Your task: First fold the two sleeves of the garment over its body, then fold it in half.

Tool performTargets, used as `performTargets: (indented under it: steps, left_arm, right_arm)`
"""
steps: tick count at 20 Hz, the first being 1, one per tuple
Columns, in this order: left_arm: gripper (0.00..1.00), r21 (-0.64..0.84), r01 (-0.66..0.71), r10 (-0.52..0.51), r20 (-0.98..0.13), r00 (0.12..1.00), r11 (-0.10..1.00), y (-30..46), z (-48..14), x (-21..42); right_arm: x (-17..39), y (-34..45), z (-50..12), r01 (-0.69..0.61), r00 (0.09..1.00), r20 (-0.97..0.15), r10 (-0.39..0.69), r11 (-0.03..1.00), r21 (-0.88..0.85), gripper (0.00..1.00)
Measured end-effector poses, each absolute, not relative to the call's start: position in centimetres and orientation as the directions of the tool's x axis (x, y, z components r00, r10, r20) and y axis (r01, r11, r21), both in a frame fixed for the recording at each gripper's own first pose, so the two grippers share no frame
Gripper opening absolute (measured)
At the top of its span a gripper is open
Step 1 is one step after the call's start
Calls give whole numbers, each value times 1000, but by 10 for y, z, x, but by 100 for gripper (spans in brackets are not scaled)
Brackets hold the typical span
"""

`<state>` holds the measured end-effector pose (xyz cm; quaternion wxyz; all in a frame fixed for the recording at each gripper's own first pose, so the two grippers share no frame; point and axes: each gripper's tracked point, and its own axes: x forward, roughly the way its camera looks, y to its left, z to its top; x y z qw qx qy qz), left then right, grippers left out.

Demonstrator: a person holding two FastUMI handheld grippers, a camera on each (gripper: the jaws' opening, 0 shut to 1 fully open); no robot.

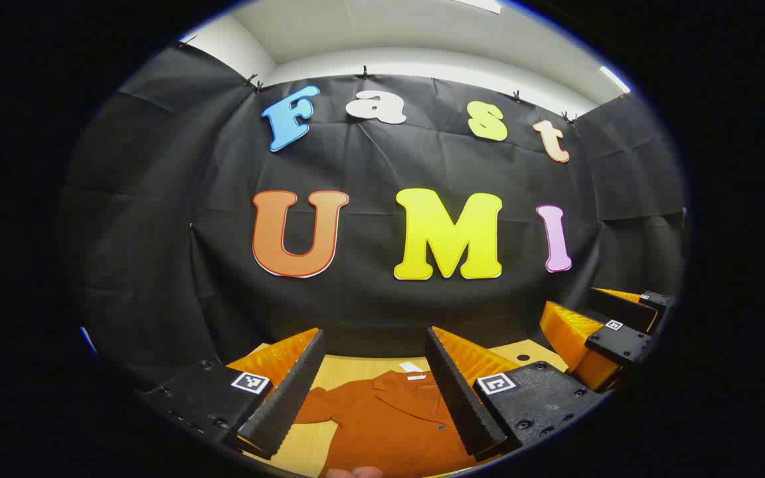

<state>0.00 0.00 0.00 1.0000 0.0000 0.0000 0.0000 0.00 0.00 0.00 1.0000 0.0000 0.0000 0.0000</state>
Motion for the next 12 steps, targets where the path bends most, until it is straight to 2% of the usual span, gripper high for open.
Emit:
performTargets:
  steps: [11,12]
  left_arm:
    - [100,15,-14,14,-5,1000,1000,-5,-1,9]
    - [97,16,-16,16,-9,1000,1000,-4,-2,9]
  right_arm:
    - [12,-16,-10,34,999,-21,-35,999,-3,95]
    - [12,-17,-11,34,999,-22,-34,999,-2,95]
